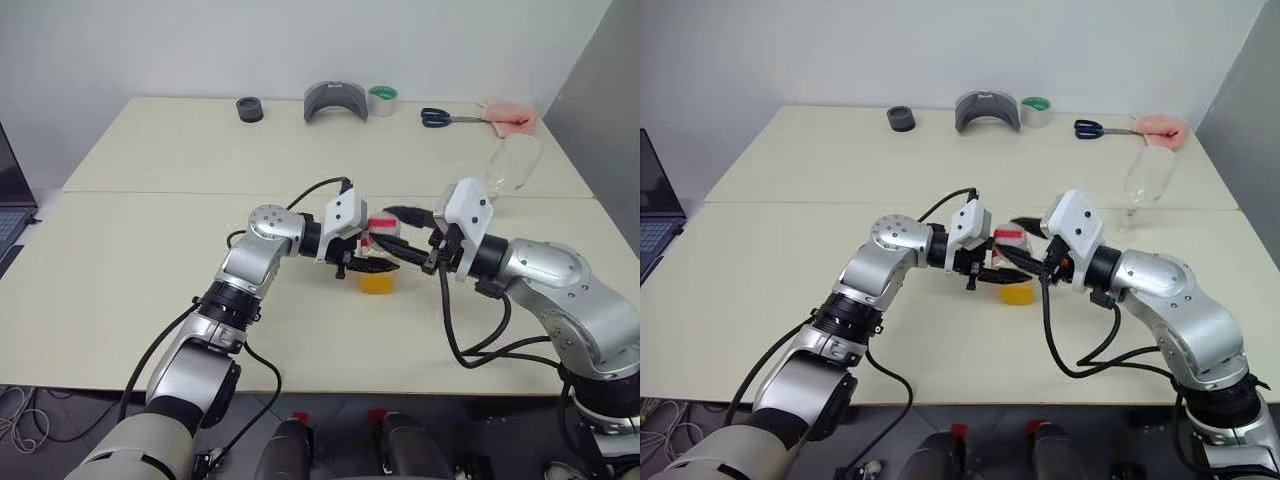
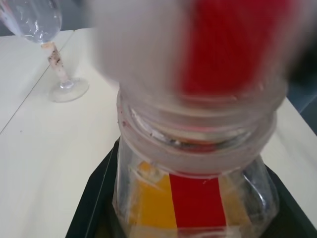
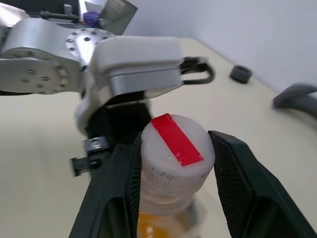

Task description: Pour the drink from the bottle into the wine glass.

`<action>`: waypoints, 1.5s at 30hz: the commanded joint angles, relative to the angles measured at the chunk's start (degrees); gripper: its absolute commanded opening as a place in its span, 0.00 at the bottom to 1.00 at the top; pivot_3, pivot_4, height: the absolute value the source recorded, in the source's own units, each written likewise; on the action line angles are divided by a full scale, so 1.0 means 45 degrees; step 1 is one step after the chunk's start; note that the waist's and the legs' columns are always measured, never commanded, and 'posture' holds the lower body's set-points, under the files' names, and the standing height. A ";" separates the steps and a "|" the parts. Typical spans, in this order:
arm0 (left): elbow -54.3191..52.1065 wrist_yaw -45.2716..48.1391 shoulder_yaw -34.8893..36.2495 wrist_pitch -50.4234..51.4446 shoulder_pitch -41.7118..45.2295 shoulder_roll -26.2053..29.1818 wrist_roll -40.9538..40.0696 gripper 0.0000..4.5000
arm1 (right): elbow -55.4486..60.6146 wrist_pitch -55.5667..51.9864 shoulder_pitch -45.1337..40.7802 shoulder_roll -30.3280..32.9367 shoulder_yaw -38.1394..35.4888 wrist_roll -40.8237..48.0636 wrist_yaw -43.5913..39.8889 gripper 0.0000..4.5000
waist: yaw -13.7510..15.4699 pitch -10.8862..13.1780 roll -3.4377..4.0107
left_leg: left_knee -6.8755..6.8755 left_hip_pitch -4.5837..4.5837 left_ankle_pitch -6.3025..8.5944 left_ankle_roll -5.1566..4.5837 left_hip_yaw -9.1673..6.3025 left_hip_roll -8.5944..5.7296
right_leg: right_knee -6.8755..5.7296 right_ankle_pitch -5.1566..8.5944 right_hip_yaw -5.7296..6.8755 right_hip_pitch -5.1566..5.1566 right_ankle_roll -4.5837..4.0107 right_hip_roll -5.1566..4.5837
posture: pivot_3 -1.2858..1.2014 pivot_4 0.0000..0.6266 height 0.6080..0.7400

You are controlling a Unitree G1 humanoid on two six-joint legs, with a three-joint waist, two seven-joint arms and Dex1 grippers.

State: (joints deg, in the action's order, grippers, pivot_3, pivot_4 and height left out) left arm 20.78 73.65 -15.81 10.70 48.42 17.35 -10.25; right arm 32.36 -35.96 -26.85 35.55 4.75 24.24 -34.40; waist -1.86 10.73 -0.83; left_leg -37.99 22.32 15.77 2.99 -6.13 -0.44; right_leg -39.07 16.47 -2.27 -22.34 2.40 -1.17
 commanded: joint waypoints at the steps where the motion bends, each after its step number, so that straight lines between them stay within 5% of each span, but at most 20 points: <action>1: -0.0608 0.0031 0.0103 -0.0117 0.0047 -0.0062 -0.0239 0.41 | 0.0163 -0.0613 0.0096 -0.0666 -0.1461 0.1293 0.0557 0.38 | 0.0003 0.0000 0.0000 | 0.0001 0.0000 0.0000 0.0000 -0.0002 -0.0001 | -0.0001 0.0000 0.0002 0.0000 0.0000 0.0000 | 0.52 0.24 1.00; 11: -0.0721 -0.0078 0.0224 -0.0027 -0.0053 0.0077 -0.0280 0.41 | 0.0490 -0.1916 0.2295 0.0915 -0.4336 0.2498 0.0301 0.38 | 0.0048 0.0000 0.0000 | 0.0001 0.0008 0.0001 -0.0001 -0.0001 -0.0004 | 0.0005 -0.0001 -0.0001 0.0001 -0.0002 -0.0005 | 0.52 0.24 1.00; 19: -0.0789 -0.0252 0.0294 0.0059 -0.0105 0.0117 -0.0337 0.41 | -0.0869 -0.0185 0.6919 0.0944 -0.3995 -0.0236 0.1046 0.38 | 0.0005 0.0000 -0.0001 | -0.0001 -0.0003 0.0001 -0.0003 0.0016 -0.0005 | -0.0004 -0.0001 -0.0015 0.0007 0.0001 -0.0003 | 0.52 0.24 1.00; 23: -0.0862 -0.0304 0.0307 0.0121 -0.0143 0.0143 -0.0343 0.41 | -0.1390 0.0354 0.7517 0.0182 -0.3850 -0.0727 0.1433 0.69 | -0.0030 -0.0002 0.0004 | 0.0008 -0.0053 0.0000 -0.0004 0.0029 0.0008 | -0.0018 -0.0002 -0.0032 0.0020 0.0007 0.0015 | 0.52 0.24 1.00; 27: -0.0921 -0.0573 0.0464 0.0234 -0.0179 0.0196 -0.0368 0.41 | -0.1613 0.0131 0.7189 0.0062 -0.4550 -0.0456 0.1510 0.99 | -0.0024 -0.0002 0.0004 | 0.0003 -0.0067 -0.0003 -0.0007 0.0040 0.0008 | -0.0024 -0.0004 -0.0047 0.0028 0.0012 0.0019 | 0.52 0.24 1.00; 35: -0.1189 -0.2811 0.1577 0.0724 -0.0202 0.0747 -0.0129 0.41 | 0.0312 -0.0575 0.5821 0.1436 -0.4291 0.1397 -0.0619 1.00 | -0.0094 -0.0002 0.0004 | 0.0008 -0.0069 -0.0007 -0.0013 0.0041 0.0014 | -0.0010 -0.0010 -0.0049 0.0030 0.0022 0.0022 | 0.52 0.24 1.00; 39: -0.1102 -0.6036 0.2679 0.1456 -0.0079 0.1167 0.0811 0.41 | 0.1284 -0.1669 0.3066 0.1121 -0.2032 0.2317 -0.0921 1.00 | -0.0142 0.0003 -0.0004 | 0.0009 -0.0076 -0.0007 -0.0013 0.0022 0.0020 | -0.0011 -0.0011 -0.0036 0.0038 0.0021 0.0027 | 0.52 0.24 1.00; 45: -0.1444 -0.9349 0.4514 0.3180 -0.0626 0.1704 0.1015 0.41 | -0.0998 -0.1751 -0.0831 -0.0850 0.1148 0.0645 -0.0136 1.00 | -0.0182 0.0003 -0.0011 | 0.0008 -0.0072 -0.0011 -0.0012 0.0003 0.0015 | -0.0010 -0.0022 -0.0024 0.0027 0.0017 0.0017 | 0.52 0.24 1.00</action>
State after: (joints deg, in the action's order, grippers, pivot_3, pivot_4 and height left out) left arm 16.70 34.55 2.20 24.28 45.63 24.35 -5.67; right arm 29.75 -44.62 -29.04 32.41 8.42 29.24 -35.81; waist -2.68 10.74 -0.88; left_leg -37.96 22.00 15.72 2.95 -6.15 -0.38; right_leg -39.11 16.35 -2.37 -22.22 2.44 -1.14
